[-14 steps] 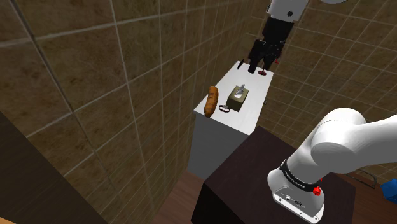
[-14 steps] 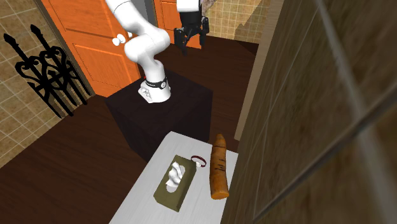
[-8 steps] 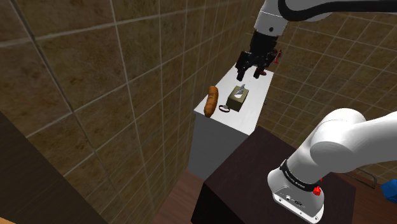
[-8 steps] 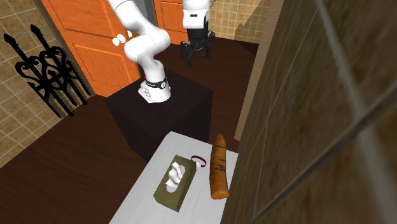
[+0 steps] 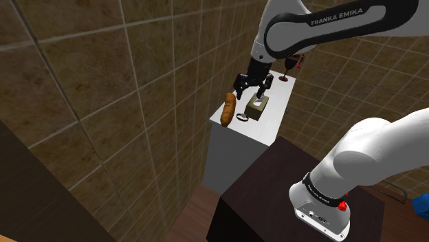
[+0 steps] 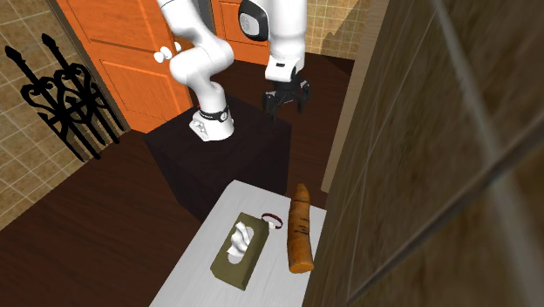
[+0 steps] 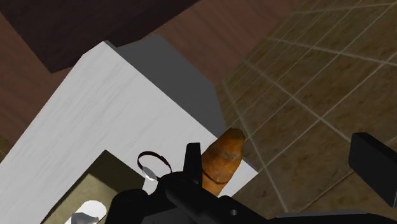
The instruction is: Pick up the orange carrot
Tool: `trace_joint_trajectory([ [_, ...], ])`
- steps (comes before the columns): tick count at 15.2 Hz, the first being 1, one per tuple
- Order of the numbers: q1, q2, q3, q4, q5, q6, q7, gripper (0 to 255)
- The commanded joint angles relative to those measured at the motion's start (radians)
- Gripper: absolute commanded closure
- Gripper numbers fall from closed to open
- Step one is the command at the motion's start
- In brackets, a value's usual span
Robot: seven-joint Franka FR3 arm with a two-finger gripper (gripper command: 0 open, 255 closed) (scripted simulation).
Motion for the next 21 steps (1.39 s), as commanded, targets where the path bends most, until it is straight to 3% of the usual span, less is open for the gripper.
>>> trace_joint_trajectory([
  [1,-0.016,0.071,0.012,-0.005,-0.005,0.083,0.049,0],
  [12,-0.097,0.511,0.049,0.086,-0.113,0.445,0.368,0],
  [18,-0.096,0.753,-0.002,0.201,-0.208,0.573,0.560,0],
  [21,-0.091,0.793,-0.011,0.211,-0.218,0.603,0.576,0],
])
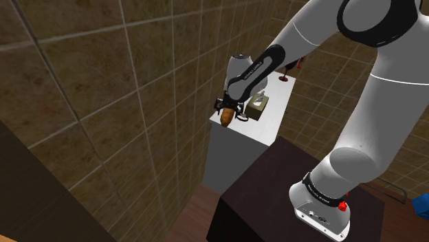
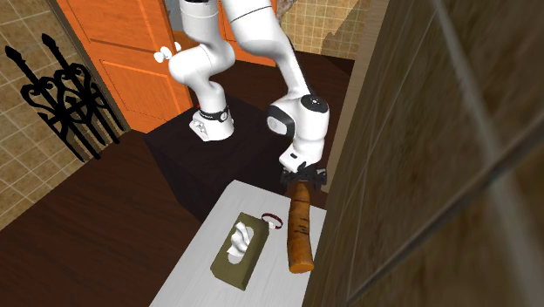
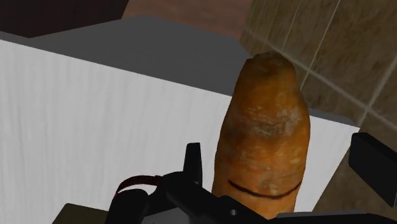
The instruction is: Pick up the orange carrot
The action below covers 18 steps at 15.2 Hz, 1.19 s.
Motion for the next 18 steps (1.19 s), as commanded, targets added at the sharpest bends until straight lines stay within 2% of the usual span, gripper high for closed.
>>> trace_joint_trajectory([
  [1,0.004,0.029,-0.006,0.005,-0.008,0.025,0.012,0],
  [7,0.011,0.091,-0.016,0.013,-0.024,0.078,0.027,0],
  [8,0.011,0.090,-0.015,0.014,-0.023,0.076,0.027,255],
  [18,0.009,0.077,-0.014,0.011,-0.020,0.067,0.024,255],
])
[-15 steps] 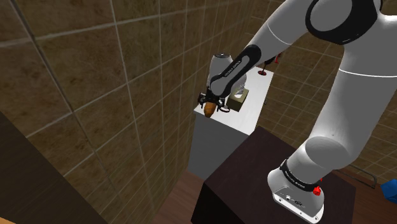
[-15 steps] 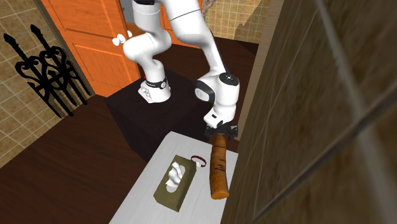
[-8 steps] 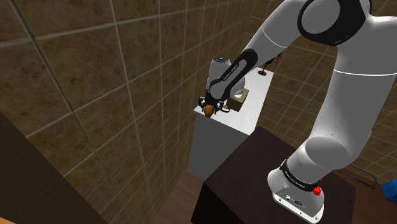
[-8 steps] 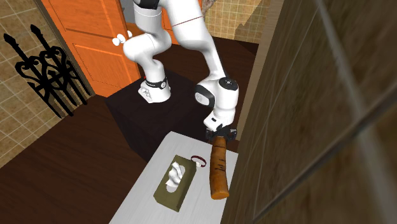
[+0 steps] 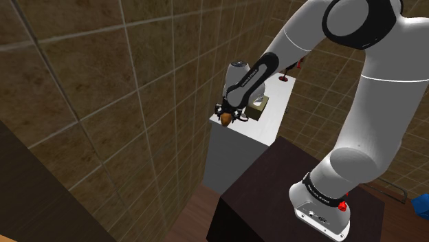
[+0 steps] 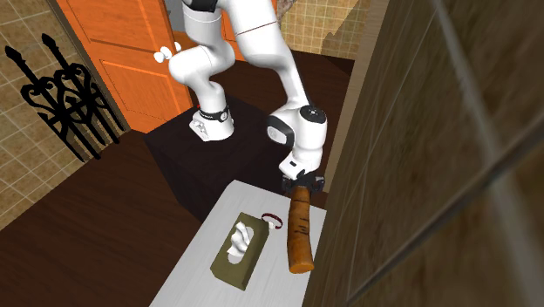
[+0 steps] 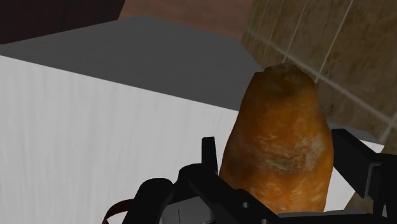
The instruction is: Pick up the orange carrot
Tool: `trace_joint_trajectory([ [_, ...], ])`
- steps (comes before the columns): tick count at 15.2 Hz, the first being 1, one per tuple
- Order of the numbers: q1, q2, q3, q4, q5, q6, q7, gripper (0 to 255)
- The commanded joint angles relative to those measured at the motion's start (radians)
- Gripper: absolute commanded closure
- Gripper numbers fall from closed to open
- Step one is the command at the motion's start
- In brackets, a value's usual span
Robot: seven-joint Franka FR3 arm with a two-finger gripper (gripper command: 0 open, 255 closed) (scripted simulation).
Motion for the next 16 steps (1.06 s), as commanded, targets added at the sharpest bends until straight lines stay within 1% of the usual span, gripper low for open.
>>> trace_joint_trajectory([
  [1,-0.002,-0.020,0.004,-0.003,0.004,-0.016,-0.005,255],
  [14,-0.015,-0.186,0.025,-0.008,0.048,-0.176,-0.046,255],
  [16,-0.015,-0.187,0.025,-0.008,0.049,-0.178,-0.046,255],
])
